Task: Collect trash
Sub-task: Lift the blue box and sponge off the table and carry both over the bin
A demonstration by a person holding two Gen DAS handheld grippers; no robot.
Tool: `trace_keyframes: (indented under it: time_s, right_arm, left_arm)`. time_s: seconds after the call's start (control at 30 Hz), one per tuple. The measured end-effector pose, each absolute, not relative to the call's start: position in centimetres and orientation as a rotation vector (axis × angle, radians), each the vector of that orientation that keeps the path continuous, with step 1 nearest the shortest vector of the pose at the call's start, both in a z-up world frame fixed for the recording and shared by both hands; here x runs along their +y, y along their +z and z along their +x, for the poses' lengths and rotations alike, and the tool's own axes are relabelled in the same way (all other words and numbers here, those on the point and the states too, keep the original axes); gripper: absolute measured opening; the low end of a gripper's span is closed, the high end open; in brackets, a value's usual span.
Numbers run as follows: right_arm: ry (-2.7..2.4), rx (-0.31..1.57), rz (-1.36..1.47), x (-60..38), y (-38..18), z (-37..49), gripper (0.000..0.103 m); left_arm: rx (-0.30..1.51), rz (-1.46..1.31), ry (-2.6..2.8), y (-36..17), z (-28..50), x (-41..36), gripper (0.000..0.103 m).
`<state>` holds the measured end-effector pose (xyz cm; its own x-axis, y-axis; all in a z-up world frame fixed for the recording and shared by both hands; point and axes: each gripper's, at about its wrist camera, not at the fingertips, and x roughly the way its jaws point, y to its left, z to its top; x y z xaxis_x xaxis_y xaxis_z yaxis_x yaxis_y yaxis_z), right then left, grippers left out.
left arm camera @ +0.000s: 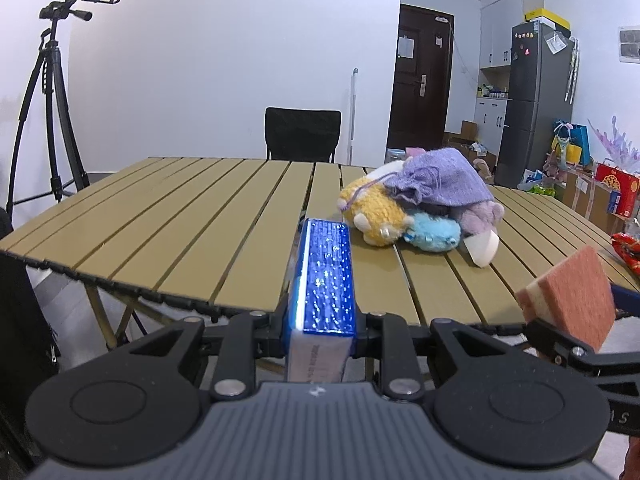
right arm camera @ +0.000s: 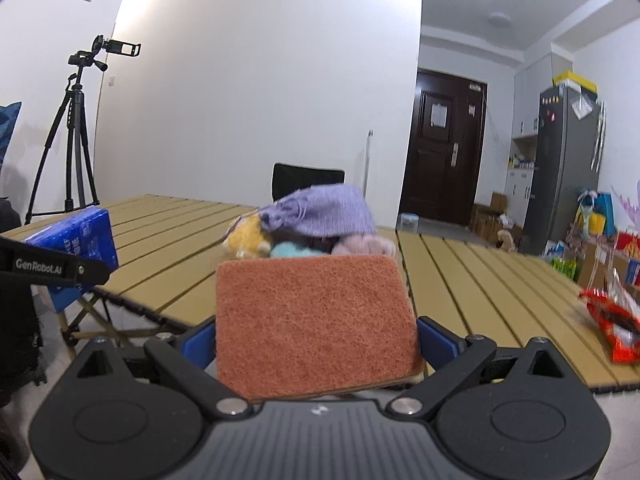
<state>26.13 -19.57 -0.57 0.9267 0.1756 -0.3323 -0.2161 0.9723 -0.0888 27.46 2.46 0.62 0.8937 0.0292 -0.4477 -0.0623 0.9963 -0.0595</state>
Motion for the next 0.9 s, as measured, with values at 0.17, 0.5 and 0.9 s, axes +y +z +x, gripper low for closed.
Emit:
trace_keyframes:
  time_s: [0.17, 0.5, 0.9]
  right_arm:
    - [0.208, 0.370, -0.118, -19.7, -1.4, 24.1, 0.100]
    - [0.222, 0.458, -0.108, -20.0, -3.3, 20.5, 0.100]
    - [0.242, 0.554, -0.105, -20.1, -5.7, 17.4, 0.100]
  left_arm:
    - [0.479, -0.084, 0.047, 0.1, 25.6, 2.5, 0.025]
    - [0.527, -0.084, 0.040, -1.7, 22.2, 2.6, 0.025]
    - [0.575, -0.062, 0.040, -3.6, 18.6, 2.4, 0.025]
